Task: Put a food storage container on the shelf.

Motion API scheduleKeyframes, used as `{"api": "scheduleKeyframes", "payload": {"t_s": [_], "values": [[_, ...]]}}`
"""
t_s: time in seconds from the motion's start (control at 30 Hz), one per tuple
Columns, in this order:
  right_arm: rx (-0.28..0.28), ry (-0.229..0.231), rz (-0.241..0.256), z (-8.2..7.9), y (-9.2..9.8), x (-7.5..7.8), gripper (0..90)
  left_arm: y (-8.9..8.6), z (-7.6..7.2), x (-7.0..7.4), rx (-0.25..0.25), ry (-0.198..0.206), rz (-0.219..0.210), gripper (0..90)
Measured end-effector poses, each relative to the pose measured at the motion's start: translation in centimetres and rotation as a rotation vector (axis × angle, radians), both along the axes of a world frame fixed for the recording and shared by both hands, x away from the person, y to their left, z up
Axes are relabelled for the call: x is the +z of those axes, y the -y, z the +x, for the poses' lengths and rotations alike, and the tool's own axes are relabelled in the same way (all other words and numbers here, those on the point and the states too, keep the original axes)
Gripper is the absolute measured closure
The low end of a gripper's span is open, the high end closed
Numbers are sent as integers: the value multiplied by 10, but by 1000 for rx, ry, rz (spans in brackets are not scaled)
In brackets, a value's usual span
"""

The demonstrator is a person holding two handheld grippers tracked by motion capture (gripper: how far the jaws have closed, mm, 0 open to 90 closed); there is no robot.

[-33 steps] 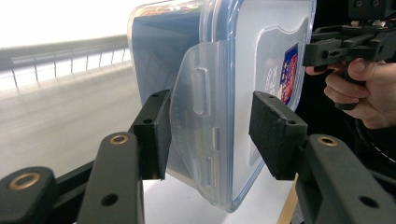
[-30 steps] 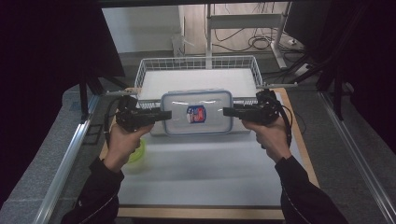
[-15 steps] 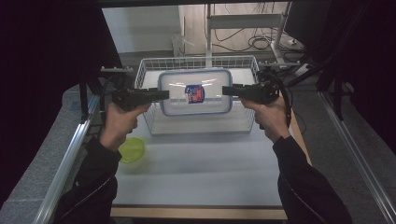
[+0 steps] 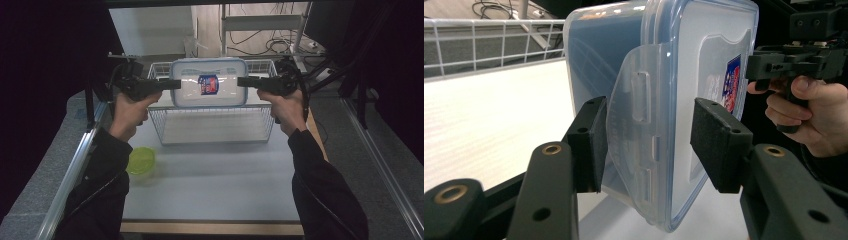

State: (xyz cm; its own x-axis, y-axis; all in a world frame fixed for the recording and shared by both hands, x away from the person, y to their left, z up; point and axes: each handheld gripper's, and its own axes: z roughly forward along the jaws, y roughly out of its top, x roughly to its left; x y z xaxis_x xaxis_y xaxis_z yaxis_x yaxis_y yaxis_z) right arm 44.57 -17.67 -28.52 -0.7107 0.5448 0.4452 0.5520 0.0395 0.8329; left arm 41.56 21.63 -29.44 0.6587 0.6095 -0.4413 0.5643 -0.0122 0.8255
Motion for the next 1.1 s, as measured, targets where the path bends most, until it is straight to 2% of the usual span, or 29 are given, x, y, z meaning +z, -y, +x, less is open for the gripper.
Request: {"api": "scheduleKeyframes", "payload": {"t_s": [0.2,0.4,0.57,0.67,0.73,0.87,0.93,0.97,1.1], "values": [[-10,-20,2,10,0,-3,532,0,11,-5,9,-12,-18,501],[-24,-24,1,24,2,-9,530,3,23,-17,11,-36,-37,501],[-35,-44,-1,29,2,-12,529,4,29,-23,18,-48,-51,500],[-33,-58,-5,31,3,-17,527,5,30,-25,15,-47,-44,500],[-33,-71,24,33,6,-19,533,5,31,-27,21,-44,-65,500],[-33,-62,32,34,7,-21,534,6,31,-28,24,-17,-40,485],[-36,-51,20,33,6,-20,525,8,30,-27,31,-12,-30,469],[-42,-43,7,32,5,-20,515,9,30,-28,31,6,-20,466],[-55,-12,-11,30,2,-21,502,10,29,-28,38,8,-5,457]]}}
